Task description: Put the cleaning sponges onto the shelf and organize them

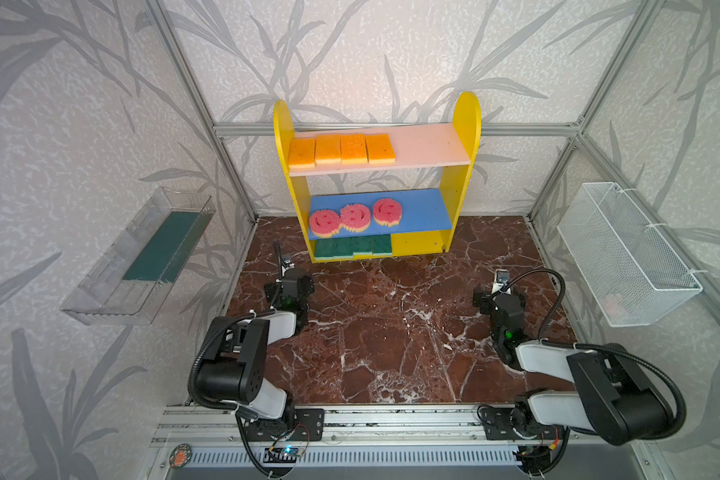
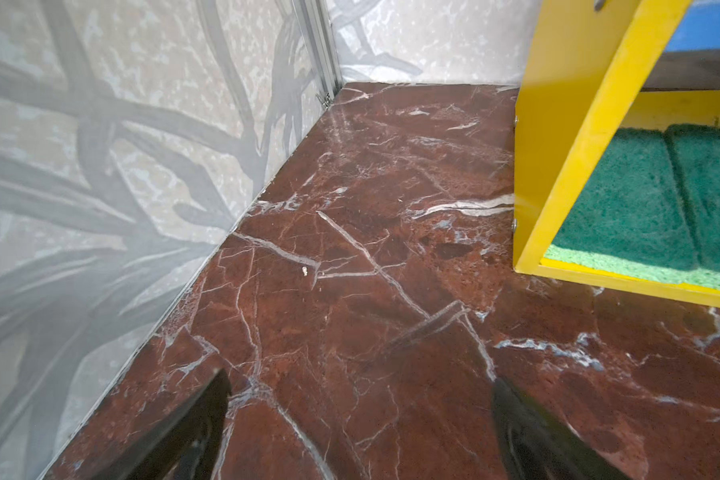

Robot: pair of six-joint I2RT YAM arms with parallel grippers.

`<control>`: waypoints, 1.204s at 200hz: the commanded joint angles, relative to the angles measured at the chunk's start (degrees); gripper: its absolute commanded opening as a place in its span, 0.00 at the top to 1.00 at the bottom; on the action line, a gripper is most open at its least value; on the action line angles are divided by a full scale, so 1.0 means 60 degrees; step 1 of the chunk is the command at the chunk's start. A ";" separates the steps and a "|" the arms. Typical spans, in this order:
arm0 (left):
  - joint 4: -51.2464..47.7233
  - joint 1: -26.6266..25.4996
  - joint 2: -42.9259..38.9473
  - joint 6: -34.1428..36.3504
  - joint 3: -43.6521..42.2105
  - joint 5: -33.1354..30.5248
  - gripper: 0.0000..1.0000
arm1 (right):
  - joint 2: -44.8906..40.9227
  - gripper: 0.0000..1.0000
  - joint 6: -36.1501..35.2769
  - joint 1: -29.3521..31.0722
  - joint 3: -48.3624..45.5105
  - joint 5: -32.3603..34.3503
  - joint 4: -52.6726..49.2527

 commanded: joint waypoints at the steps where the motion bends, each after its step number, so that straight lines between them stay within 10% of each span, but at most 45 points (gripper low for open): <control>1: 0.1332 0.0154 0.0074 0.0295 -0.0225 0.0209 0.01 | 0.0946 0.01 -0.0716 -0.0041 -0.0564 -0.0225 0.3112; 51: 0.3095 0.0133 -0.0548 0.0284 -0.1639 0.0647 0.01 | 0.2113 0.01 -0.2003 0.0087 -0.0672 -0.2984 0.4277; 77: 0.5846 0.0097 0.0694 0.1071 -0.2233 0.1477 0.01 | 0.2153 0.01 -0.2023 0.0238 -0.0433 -0.2568 0.3899; 105: 0.3612 0.0278 0.0342 0.0524 -0.1413 0.1565 0.01 | 0.1901 0.01 -0.1082 -0.0393 0.1132 -0.2460 0.0694; 122: 0.3389 0.0511 0.0313 0.0339 -0.1323 0.1823 0.01 | 0.1346 0.01 -0.0434 -0.1481 0.1952 -0.4305 -0.1676; 146: 0.3467 0.0533 0.0324 0.0343 -0.1348 0.1893 0.01 | 0.1902 0.01 -0.0593 -0.1374 0.1491 -0.4190 0.0166; 241: 0.3539 0.0530 0.0330 0.0375 -0.1385 0.1857 0.01 | 0.1526 0.01 -0.0586 -0.1330 0.1790 -0.4158 -0.0997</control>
